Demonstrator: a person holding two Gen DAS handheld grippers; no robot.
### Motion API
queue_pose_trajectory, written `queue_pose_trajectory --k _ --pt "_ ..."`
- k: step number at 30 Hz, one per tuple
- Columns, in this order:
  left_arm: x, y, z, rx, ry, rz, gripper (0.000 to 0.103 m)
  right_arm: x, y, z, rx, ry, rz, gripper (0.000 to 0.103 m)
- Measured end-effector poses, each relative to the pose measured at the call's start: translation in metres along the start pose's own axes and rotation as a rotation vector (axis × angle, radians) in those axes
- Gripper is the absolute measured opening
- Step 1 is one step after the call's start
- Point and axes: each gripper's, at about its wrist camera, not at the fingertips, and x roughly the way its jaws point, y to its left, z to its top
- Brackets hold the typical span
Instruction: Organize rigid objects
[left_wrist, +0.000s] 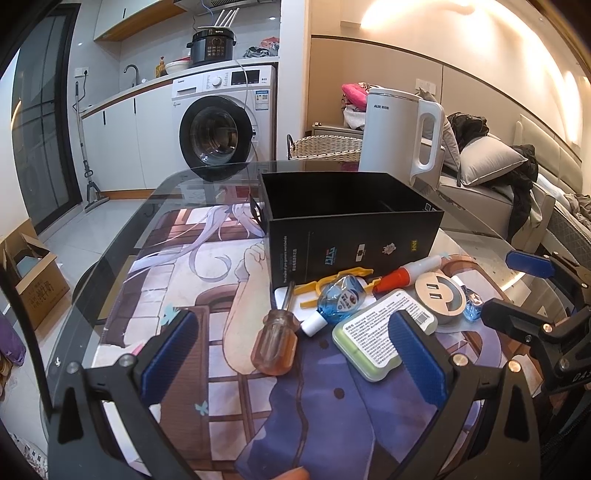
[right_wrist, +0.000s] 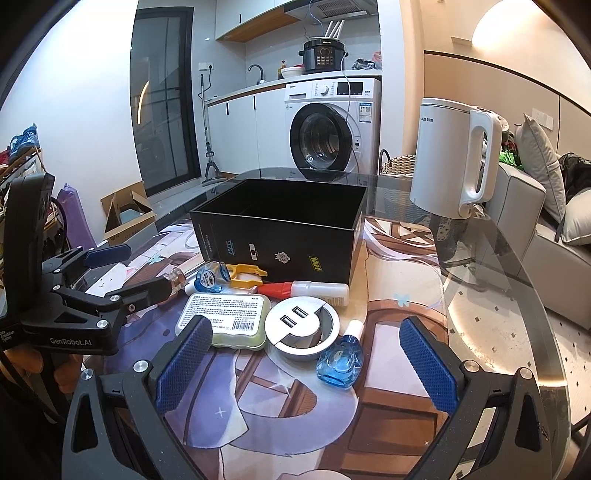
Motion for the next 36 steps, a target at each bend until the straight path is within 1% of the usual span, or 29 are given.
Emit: queue_pose_trajectory --k 36 --pt "0.0006 0.0031 -0.0021 0.0 0.001 0.003 0.103 0.0003 0.0005 -0.0005 -0.002 0.003 -0.003 0.103"
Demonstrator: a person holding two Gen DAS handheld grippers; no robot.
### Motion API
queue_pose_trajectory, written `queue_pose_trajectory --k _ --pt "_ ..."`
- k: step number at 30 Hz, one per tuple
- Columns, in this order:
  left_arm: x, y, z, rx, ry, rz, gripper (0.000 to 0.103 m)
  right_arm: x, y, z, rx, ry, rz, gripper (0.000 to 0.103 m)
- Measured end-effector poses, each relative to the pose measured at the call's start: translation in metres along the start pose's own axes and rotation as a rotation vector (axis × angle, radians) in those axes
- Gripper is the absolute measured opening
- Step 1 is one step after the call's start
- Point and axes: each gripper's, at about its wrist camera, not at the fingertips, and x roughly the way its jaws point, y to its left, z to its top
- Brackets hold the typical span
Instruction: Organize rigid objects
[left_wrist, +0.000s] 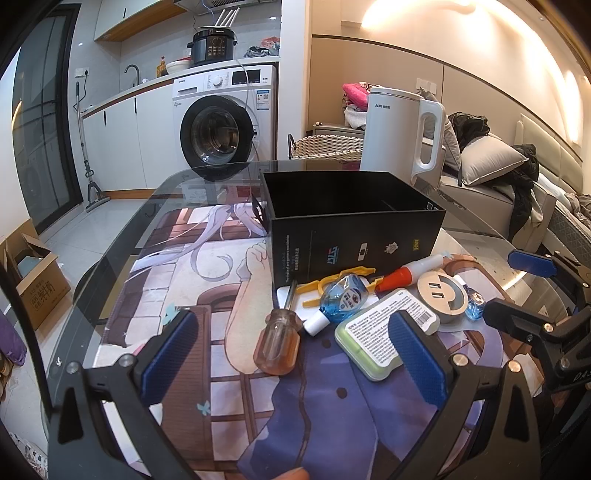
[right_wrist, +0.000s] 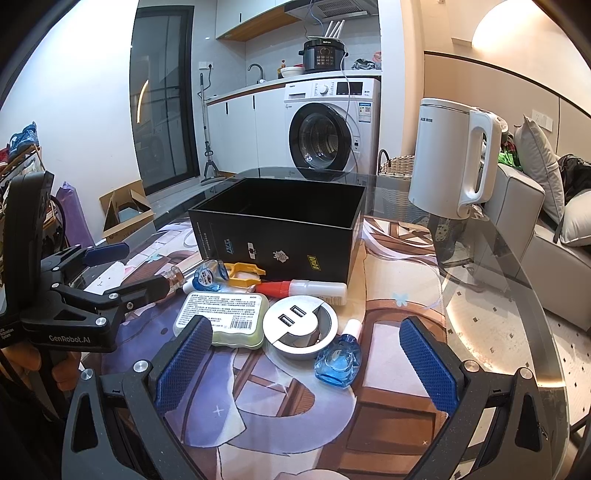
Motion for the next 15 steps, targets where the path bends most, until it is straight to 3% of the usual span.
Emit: queue_pose_trajectory --k 15 --pt "0.014 0.006 0.0 0.007 0.065 0.031 0.103 0.01 -0.01 -0.002 -0.01 0.054 -0.057 0.103"
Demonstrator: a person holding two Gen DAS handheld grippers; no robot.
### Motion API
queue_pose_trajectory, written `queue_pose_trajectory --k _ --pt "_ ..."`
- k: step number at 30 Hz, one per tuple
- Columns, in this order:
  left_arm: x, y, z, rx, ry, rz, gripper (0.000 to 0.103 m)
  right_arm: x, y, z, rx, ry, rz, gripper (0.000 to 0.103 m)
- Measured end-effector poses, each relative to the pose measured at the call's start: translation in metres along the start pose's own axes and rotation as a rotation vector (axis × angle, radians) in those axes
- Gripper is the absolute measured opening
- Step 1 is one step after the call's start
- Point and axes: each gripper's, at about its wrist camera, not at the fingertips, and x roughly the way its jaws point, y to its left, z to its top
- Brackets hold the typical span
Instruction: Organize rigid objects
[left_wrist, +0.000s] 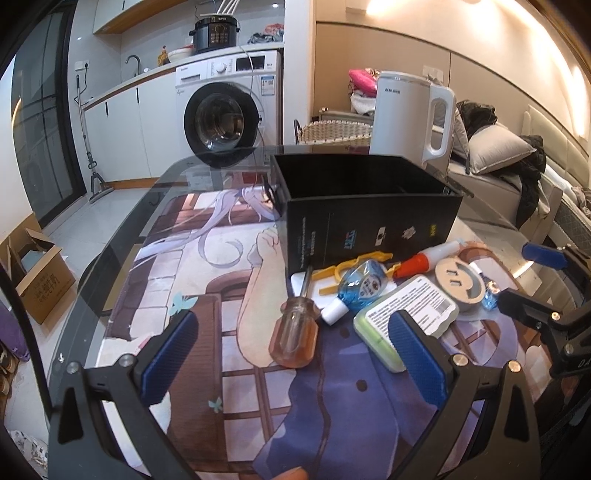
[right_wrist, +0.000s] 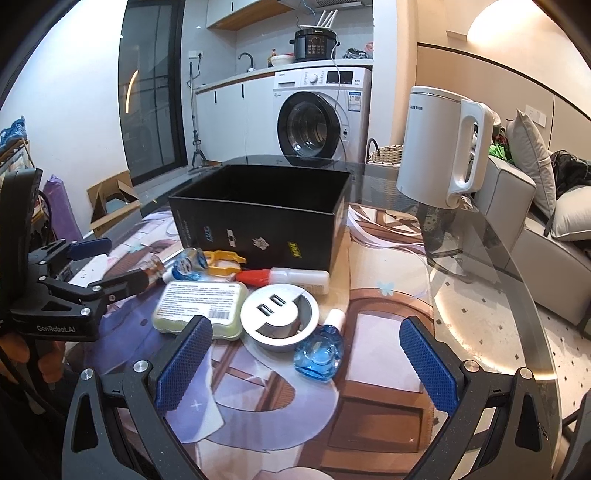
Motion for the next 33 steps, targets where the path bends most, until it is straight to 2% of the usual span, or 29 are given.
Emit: queue_pose_trajectory --k 7,20,26,29,30,32,33 --pt "0.009 0.004 0.002 -0.005 0.039 0.021 0.103 0.004 -0.002 0.0 -0.01 0.03 -0.022 0.103" --pt "0.027 0.012 0.001 0.003 0.115 0.047 0.103 0.029 -0.026 -0.007 0.068 0.187 -0.078 0.103" --pt "0.032 0.016 0.0 -0.007 0.143 0.053 0.103 0.036 -0.033 -0.009 0.091 0.229 -0.099 0.103" --pt "0.033 0.018 0.001 -0.011 0.154 0.045 0.1 0.039 -0.036 -0.009 0.1 0.24 -0.098 0.102" --pt "0.034 0.018 0.001 -0.012 0.156 0.041 0.096 0.041 -0.037 -0.009 0.101 0.242 -0.097 0.101" --pt "0.037 0.019 0.002 -0.011 0.163 0.036 0.092 0.043 -0.039 -0.009 0.099 0.248 -0.093 0.094" --pt "0.037 0.02 0.002 -0.012 0.168 0.028 0.087 0.043 -0.039 -0.009 0.097 0.247 -0.091 0.093"
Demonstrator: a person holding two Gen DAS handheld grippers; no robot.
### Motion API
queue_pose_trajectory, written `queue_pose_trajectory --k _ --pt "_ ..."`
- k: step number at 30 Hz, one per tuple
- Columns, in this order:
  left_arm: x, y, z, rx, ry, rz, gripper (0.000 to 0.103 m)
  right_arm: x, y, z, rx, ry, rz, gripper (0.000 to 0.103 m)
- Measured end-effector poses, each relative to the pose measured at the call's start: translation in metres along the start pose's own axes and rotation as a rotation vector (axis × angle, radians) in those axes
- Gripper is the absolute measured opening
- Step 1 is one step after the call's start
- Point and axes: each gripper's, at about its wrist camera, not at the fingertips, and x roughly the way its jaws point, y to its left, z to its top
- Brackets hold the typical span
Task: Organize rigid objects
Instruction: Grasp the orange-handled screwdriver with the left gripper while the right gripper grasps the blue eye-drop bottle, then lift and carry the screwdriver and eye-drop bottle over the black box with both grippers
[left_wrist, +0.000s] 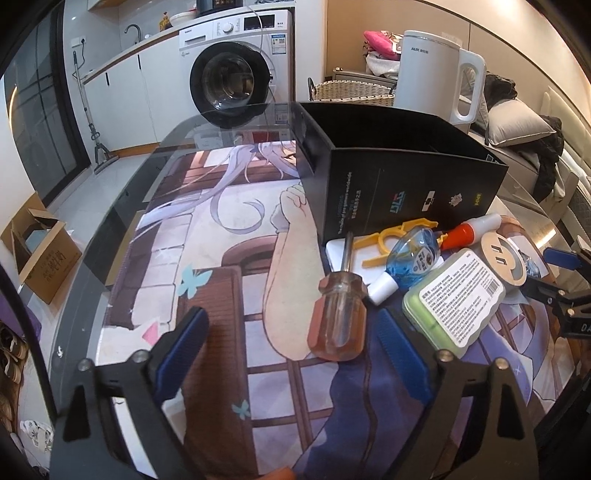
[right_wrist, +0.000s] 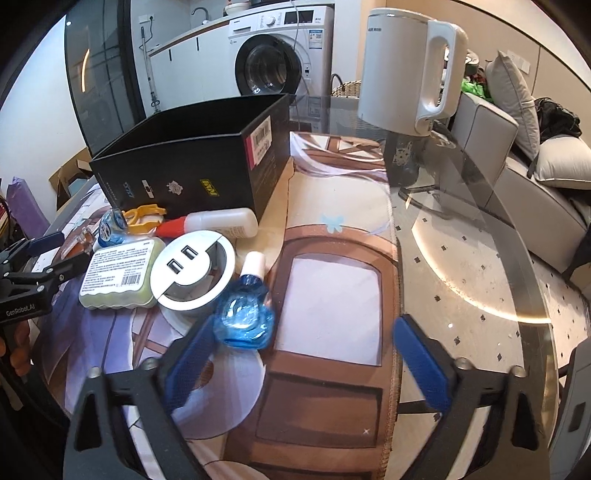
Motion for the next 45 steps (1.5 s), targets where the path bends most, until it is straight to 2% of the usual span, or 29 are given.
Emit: queue_pose_trajectory --k 1,4,8,11,12,13,19,23,33,35,45 --pt "0.001 0.0 0.0 -0.001 0.004 -0.01 0.081 -0.001 0.0 0.0 -0.002 -0.002 -0.002 0.089" --pt "0.001 0.0 0.001 0.0 0.005 -0.03 0.073 0.0 -0.003 0.002 -0.003 -0.009 0.0 0.085" --pt "0.0 0.001 0.002 -0.002 0.002 -0.037 0.068 0.001 -0.005 0.004 -0.001 -0.019 -0.004 0.077" --pt "0.0 -0.001 0.002 0.012 -0.006 -0.047 0.058 0.001 -0.004 0.005 -0.006 -0.023 -0.002 0.071" --pt "0.0 -0.002 0.002 0.019 -0.009 -0.05 0.052 0.0 -0.003 0.005 -0.008 -0.025 0.0 0.069" --pt "-0.001 -0.004 0.002 0.027 -0.013 -0.054 0.046 0.0 -0.003 0.005 -0.01 -0.028 0.002 0.065" --pt "-0.003 -0.007 0.0 0.04 -0.027 -0.08 0.03 -0.002 0.003 0.004 -0.034 -0.039 0.023 0.046" --pt "-0.004 -0.008 -0.001 0.044 -0.036 -0.076 0.029 -0.004 0.007 0.003 -0.043 -0.046 0.035 0.031" --pt "-0.009 -0.006 -0.004 0.031 -0.047 -0.078 0.028 -0.01 0.012 0.001 -0.07 -0.065 0.037 0.031" --pt "-0.013 -0.006 -0.004 0.029 -0.055 -0.081 0.025 -0.013 0.014 0.0 -0.081 -0.076 0.032 0.031" --pt "-0.02 -0.002 -0.004 0.024 -0.08 -0.076 0.025 -0.029 0.019 -0.002 -0.108 -0.145 0.032 0.031"
